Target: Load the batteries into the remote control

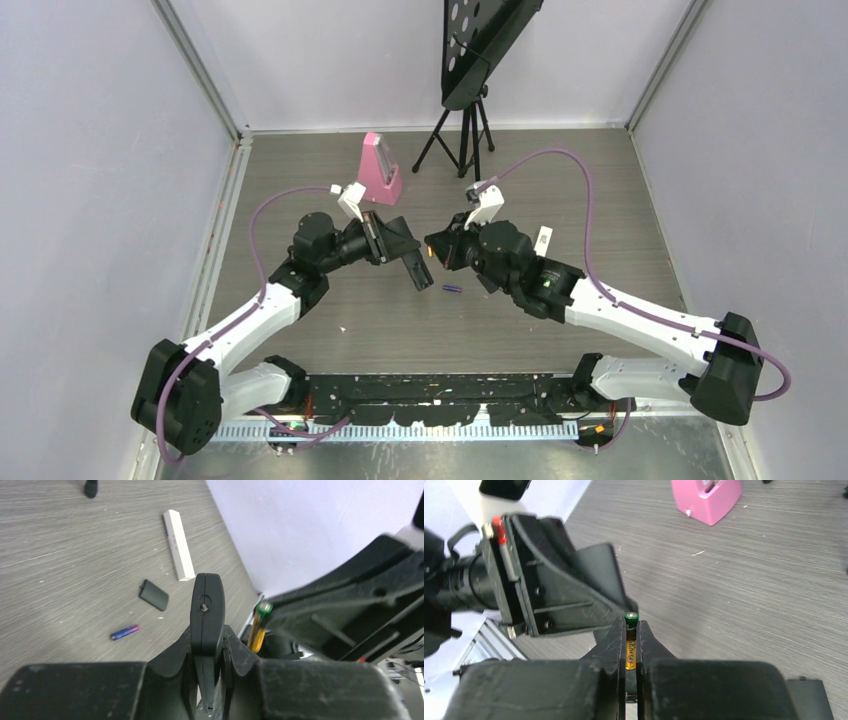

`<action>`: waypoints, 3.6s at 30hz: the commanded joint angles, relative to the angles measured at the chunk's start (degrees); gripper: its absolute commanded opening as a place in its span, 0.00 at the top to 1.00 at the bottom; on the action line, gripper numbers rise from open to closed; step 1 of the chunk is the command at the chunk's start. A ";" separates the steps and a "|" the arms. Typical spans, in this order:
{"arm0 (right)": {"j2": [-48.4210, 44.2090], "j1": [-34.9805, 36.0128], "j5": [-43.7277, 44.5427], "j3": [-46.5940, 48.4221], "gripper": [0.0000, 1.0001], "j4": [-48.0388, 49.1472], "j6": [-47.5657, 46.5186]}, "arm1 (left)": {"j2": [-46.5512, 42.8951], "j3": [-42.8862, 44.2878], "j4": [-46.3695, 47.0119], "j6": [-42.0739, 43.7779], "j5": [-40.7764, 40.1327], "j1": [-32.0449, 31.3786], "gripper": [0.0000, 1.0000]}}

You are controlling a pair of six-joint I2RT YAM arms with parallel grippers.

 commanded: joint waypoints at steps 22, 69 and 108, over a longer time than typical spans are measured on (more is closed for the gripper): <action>-5.42 5.20 -1.79 -0.93 0.99 0.69 -5.30 | -1.32 5.11 9.51 -15.92 2.98 1.10 1.00; -4.20 6.47 -6.75 -8.19 0.99 -1.36 -11.70 | -1.03 6.59 15.29 -25.54 4.07 1.88 1.00; 0.96 6.87 -11.41 -12.53 0.89 -3.57 -17.46 | 1.71 6.28 18.36 -41.84 3.10 7.10 1.00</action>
